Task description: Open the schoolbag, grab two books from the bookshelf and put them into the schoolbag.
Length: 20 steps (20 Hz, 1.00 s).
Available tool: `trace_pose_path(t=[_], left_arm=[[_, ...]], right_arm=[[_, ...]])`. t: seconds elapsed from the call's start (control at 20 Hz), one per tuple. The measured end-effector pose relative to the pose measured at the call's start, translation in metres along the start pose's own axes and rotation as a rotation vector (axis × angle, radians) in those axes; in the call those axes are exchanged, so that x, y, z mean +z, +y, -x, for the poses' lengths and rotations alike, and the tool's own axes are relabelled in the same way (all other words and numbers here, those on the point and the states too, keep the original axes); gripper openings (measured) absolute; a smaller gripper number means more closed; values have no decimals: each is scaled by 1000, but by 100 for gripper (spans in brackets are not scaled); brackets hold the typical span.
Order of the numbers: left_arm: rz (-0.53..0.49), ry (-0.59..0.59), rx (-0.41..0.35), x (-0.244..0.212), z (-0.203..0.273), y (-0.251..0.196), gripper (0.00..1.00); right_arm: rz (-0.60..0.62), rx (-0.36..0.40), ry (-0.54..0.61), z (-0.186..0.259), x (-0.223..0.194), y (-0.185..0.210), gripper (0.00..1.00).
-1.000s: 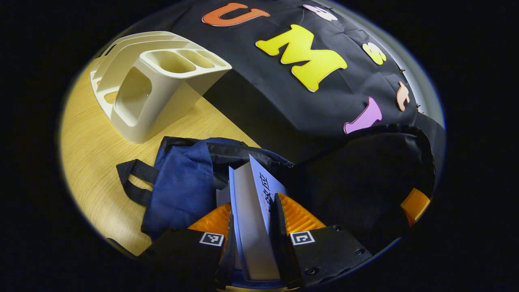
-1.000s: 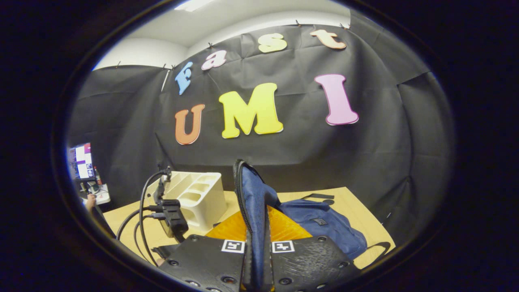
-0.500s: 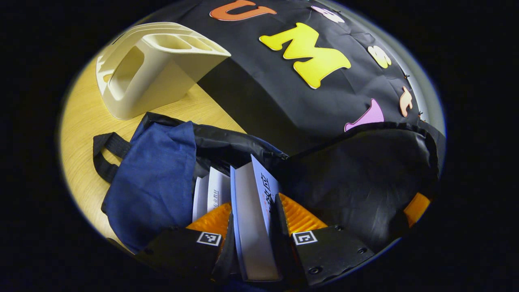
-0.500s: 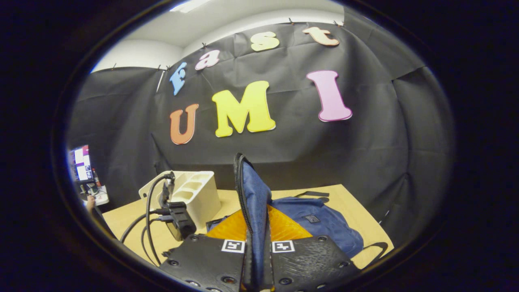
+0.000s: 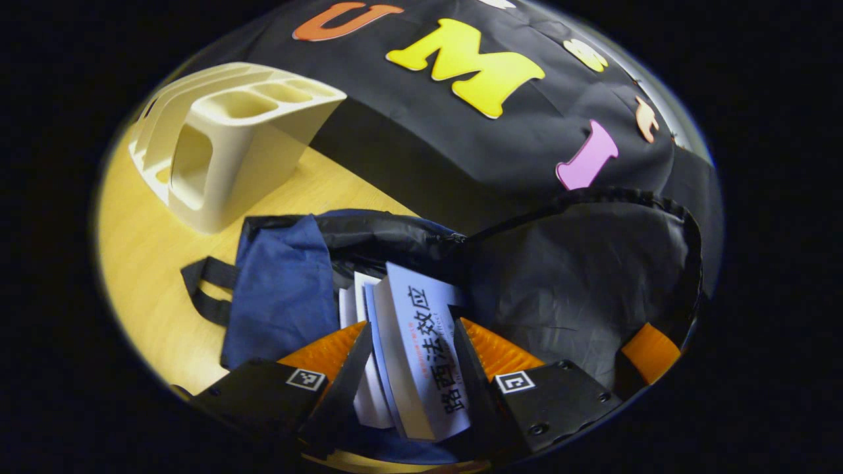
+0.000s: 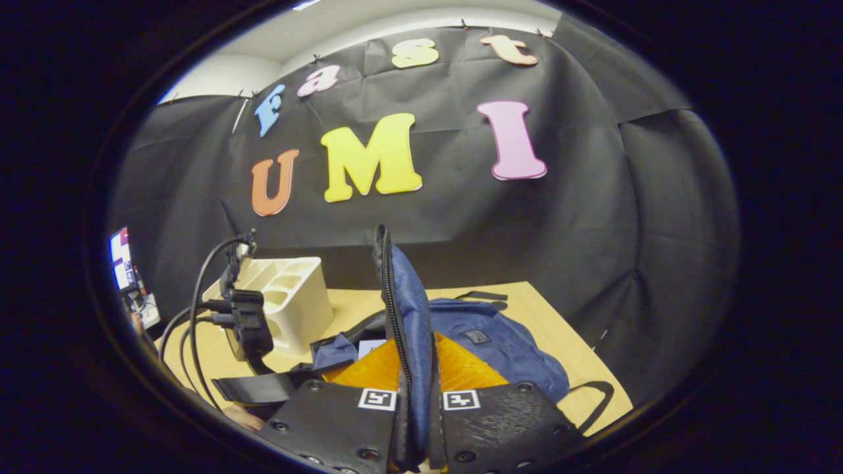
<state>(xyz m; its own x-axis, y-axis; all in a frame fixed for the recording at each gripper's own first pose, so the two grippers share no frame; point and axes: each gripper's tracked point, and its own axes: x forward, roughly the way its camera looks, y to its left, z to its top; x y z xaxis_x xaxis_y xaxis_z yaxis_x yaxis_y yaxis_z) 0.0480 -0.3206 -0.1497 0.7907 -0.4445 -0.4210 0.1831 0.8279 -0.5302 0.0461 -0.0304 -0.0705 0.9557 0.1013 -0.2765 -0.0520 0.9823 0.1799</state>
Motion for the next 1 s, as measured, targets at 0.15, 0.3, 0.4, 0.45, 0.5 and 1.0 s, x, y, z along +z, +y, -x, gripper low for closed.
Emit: trace_pose_path(t=[0.15,0.3,0.4,0.45,0.5,1.0], left_arm=[[-79,-42,-2,13,24,5,83],[-117,-81,5,25,48,15,83],[-126,-102,18,32,64,25,83],[-126,-108,29,33,72,31,83],[-129,-125,35,37,81,37,83],[-324,-244,181,73,182,99,83]], right_arm=[[23,-34,-2,6,0,3,17],[66,-67,-25,20,4,12,23],[104,-75,-42,27,3,20,31],[133,-86,-50,28,1,19,45],[148,-115,-47,29,-6,15,52],[90,-176,-31,45,-33,16,87]])
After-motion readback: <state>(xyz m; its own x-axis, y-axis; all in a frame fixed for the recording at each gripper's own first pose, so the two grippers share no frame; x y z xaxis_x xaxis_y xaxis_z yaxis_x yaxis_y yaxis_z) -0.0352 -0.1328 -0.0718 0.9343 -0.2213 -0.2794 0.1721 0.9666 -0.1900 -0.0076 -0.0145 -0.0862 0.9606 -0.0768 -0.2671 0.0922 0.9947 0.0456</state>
